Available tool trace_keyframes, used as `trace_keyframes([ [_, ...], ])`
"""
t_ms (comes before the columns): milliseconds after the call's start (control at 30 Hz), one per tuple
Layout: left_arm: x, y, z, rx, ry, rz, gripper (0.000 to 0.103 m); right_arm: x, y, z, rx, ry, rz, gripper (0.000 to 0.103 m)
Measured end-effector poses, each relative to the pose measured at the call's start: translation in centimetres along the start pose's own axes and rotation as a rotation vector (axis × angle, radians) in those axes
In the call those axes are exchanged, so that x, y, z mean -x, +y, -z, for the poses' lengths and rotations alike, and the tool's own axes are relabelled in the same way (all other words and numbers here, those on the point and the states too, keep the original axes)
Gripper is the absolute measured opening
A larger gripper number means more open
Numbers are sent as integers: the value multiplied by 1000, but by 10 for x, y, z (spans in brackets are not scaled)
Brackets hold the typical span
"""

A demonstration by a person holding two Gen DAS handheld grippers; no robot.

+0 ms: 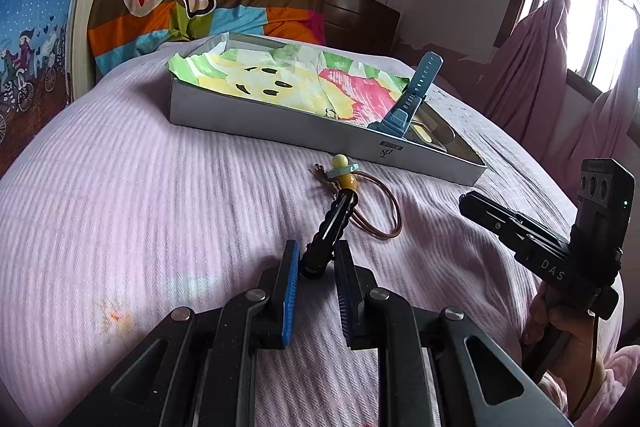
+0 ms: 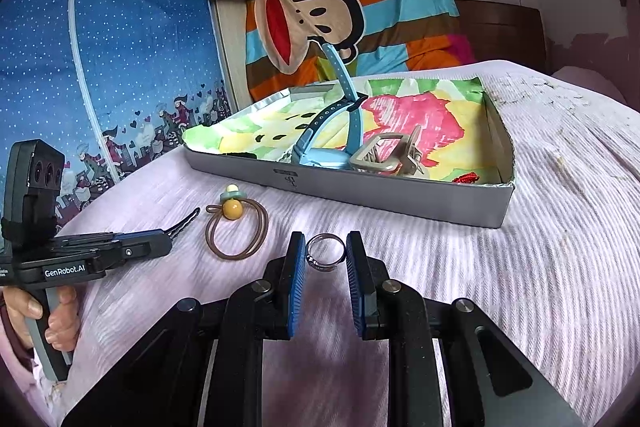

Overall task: Organize jewelry
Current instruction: 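Carry the ring with the right tool while the left tool carries the black clip over the box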

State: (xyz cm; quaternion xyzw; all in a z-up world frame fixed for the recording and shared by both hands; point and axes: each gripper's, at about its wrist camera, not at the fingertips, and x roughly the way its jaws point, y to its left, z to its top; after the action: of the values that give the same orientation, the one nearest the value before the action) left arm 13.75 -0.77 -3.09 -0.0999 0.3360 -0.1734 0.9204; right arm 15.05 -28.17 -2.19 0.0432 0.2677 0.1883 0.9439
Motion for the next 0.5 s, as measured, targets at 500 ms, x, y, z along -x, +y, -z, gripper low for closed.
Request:
trace_keyframes([
  [500,12,-8,-11,-7,-56,-12,16,7,8,-6,30,-39,-15,18],
])
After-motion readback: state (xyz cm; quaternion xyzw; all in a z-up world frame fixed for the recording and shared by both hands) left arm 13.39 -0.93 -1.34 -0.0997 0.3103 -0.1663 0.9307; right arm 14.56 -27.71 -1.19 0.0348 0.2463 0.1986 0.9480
